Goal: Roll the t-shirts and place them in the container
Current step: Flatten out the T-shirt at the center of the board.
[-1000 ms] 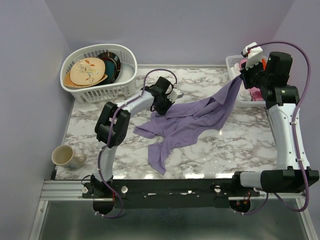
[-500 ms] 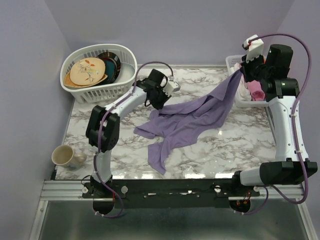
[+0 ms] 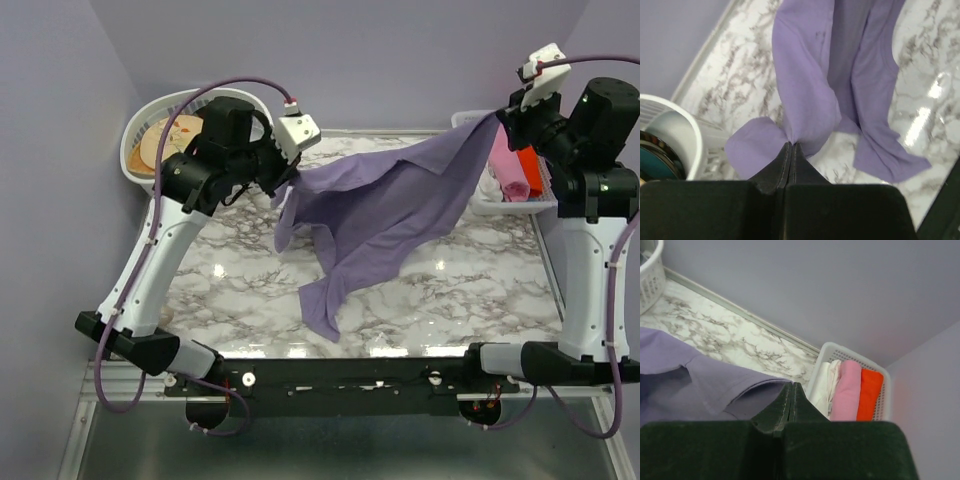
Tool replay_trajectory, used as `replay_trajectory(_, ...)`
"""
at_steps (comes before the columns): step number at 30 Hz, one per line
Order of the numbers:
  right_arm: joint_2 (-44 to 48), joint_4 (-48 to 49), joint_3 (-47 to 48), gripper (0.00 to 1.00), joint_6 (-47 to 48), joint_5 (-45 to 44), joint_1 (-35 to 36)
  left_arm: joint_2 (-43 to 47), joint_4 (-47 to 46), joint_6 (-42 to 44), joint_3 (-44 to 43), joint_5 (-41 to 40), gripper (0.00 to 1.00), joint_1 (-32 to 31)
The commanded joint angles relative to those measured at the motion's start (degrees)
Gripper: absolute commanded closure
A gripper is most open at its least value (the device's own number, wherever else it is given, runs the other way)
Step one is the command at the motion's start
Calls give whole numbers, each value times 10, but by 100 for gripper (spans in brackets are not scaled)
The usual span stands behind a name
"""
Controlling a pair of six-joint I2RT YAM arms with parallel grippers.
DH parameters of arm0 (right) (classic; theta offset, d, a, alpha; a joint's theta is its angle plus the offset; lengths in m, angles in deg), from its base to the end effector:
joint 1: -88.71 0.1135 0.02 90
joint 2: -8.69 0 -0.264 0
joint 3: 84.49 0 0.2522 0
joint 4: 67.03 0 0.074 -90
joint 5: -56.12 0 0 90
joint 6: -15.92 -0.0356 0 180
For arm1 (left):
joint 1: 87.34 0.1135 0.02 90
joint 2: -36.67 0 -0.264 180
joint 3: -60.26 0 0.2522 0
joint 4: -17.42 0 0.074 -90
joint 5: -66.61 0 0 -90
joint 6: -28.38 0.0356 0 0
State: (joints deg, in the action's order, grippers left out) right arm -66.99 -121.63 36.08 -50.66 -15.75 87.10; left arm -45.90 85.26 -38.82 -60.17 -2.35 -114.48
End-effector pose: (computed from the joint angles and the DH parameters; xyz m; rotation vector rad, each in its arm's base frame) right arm 0.2399 0.0043 0.5291 -0.5515 1.6418 -0.0464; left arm 0.2414 -0.1381 0.4765 1.0762 1.7847 -0.4298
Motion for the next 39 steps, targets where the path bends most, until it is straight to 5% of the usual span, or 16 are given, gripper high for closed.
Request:
replay_trajectory(1,81,-60,24,100,-4,48,-3,60,134,13,44,78,100,-5)
replay_trajectory(8,145,-72,-105,100,13,35,-3,74,71,-2,263,121,100,-13)
replay_trajectory(14,108,-29,-236,99,36,75,-3,-35,-21,77,343,114,99,-14)
replay_trajectory(18,42,-32,-259,99,44,106,-3,-105,-35,41,299,65,73,-9)
replay_trajectory(22,1,-26,-249,99,30,117,-2,-45,-36,47,326,42,51,-12)
replay_trajectory(28,-10,-19,-257,100,21,128,-2,59,-35,163,474,-12,49,-18)
replay_trajectory(39,1,-42,-255,100,18,119,-2,78,-182,152,610,-28,44,36)
